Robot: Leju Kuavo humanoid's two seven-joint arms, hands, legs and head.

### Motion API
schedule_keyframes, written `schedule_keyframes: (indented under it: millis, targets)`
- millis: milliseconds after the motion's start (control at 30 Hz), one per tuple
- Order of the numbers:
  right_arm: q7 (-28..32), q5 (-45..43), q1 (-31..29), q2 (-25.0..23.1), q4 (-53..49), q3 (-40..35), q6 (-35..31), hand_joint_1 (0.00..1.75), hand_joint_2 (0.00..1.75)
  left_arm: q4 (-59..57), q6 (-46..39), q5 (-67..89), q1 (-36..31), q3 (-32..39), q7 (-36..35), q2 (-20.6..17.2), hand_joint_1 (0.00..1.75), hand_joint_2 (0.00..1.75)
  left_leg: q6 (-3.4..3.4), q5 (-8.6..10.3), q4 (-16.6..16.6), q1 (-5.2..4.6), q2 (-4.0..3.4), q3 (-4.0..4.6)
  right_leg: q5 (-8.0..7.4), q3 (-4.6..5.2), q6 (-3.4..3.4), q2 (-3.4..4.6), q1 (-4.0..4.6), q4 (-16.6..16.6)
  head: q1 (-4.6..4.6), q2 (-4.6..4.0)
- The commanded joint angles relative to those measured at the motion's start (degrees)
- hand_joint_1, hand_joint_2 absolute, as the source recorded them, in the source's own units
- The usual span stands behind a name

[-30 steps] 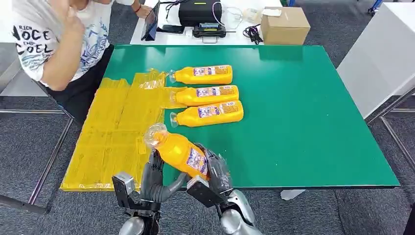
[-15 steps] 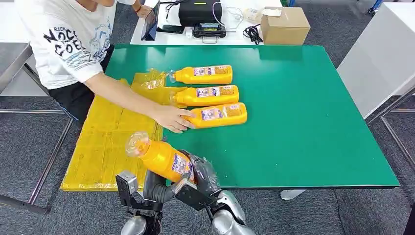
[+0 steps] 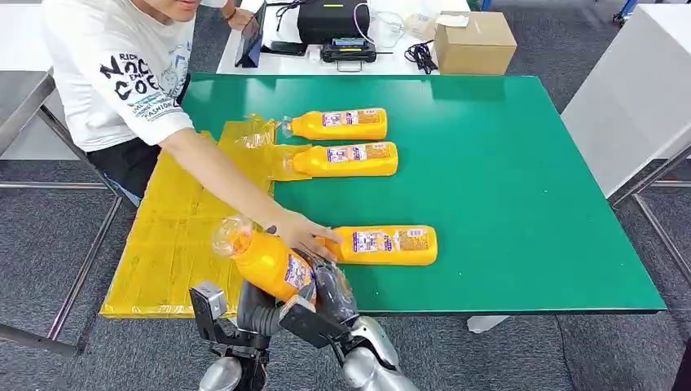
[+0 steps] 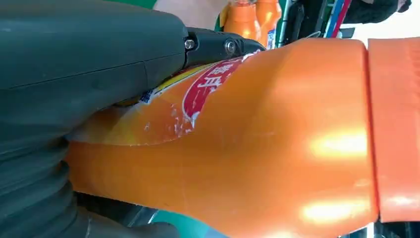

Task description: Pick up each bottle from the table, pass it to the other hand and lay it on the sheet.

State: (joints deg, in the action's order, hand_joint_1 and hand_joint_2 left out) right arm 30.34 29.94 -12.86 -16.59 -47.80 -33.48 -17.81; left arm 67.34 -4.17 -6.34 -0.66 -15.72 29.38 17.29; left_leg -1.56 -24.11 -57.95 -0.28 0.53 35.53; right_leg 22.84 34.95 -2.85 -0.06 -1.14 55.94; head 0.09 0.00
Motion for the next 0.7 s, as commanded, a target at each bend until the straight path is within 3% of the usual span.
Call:
schedule_keyframes:
  millis: [33, 533, 567, 600, 633, 667, 700]
  targets:
    - [0.0, -0.2, -3.0, -0.4, 7.1, -3.2, 0.0, 1.75, 1.75, -2.6, 2.2, 0.6, -2.0, -2.4, 0.4, -1.5, 1.75, 1.75, 0.1, -0.12, 0.0, 0.08, -0.05, -0.34, 0.09, -0.35, 0.14, 0.02, 0.09, -0.1, 0.0, 0.0]
    - [-0.7, -0.1, -2.8, 0.0, 4.9, -2.2, -1.3, 1.75, 1.75, -1.3, 4.5, -0.2, -1.6, -2.0, 1.4, -1.2, 1.75, 1.75, 0.07, -0.08, 0.0, 0.04, -0.02, -0.21, 0.08, -0.21, 0.1, -0.01, 0.05, 0.0, 0.0, 0.0]
    - [-1.0, 0.2, -2.7, 0.0, 4.5, -1.9, -2.4, 1.61, 1.75, -1.3, 4.5, -0.2, -1.6, -1.9, 1.4, -1.2, 1.75, 1.75, 0.1, -0.15, 0.0, 0.08, -0.04, -0.33, 0.14, -0.34, 0.14, 0.0, 0.09, 0.0, 0.0, 0.0]
    - [-1.7, 0.5, -2.4, -0.1, 3.7, -1.3, -4.0, 0.0, 1.75, -1.0, 4.5, -0.2, -1.4, -1.6, 1.4, -1.1, 1.75, 1.75, 0.09, -0.11, 0.0, 0.06, -0.02, -0.24, 0.1, -0.25, 0.11, -0.01, 0.07, 0.0, 0.0, 0.0]
    - [-2.2, 0.9, -2.3, 0.0, 2.8, -1.4, -4.4, 0.0, 1.75, -0.6, 4.4, -0.2, -1.1, -1.4, 1.5, -1.1, 1.75, 1.75, 0.05, -0.04, 0.0, 0.02, 0.0, -0.12, 0.04, -0.12, 0.07, -0.03, 0.02, 0.0, 0.0, 0.0]
    - [-2.5, 0.2, -1.8, -0.1, 0.9, -0.5, -4.7, 0.0, 0.0, -0.1, 4.2, -0.2, -0.9, -1.0, 1.7, -1.1, 1.75, 1.75, 0.1, -0.13, 0.0, 0.08, -0.03, -0.27, 0.11, -0.29, 0.13, -0.01, 0.09, 0.0, 0.0, 0.0]
    - [-3.2, 0.8, -1.4, 0.1, -0.7, 0.0, -6.3, 0.0, 0.0, 0.2, 3.9, -0.2, -0.7, -0.7, 1.8, -1.0, 1.75, 1.75, 0.07, -0.06, 0.0, 0.03, -0.02, -0.17, 0.06, -0.17, 0.09, -0.01, 0.03, 0.0, -0.02, 0.0]
